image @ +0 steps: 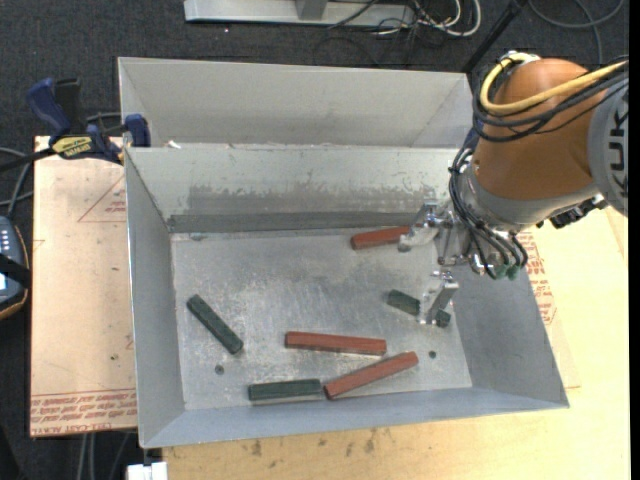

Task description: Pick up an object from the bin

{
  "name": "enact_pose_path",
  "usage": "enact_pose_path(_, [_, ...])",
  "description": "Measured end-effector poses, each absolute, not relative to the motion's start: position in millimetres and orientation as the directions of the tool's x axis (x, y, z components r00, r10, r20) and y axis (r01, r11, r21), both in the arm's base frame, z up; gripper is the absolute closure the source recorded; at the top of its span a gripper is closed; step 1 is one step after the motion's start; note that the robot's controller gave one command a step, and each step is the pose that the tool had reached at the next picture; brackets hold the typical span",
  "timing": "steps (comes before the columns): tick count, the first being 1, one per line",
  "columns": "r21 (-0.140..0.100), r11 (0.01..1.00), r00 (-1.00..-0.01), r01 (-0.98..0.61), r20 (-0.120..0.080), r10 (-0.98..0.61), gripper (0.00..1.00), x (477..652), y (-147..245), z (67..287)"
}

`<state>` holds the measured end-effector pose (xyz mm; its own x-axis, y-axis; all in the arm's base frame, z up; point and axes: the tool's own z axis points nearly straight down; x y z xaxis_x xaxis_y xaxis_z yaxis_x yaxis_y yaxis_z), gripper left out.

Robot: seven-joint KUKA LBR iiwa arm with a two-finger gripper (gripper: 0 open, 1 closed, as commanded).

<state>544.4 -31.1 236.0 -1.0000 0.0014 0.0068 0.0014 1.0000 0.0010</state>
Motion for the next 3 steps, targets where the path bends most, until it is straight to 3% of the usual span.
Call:
enact_pose_path(1, [0.001,1.0,-1.0,0.001,-0.001,0.001,0.0,545.9,-31.0,240.1])
enact_pose_path(3, [0.0,0.998,-0.998,-0.066,-0.005,-0.066,0.0,527.9,-42.8,124.7])
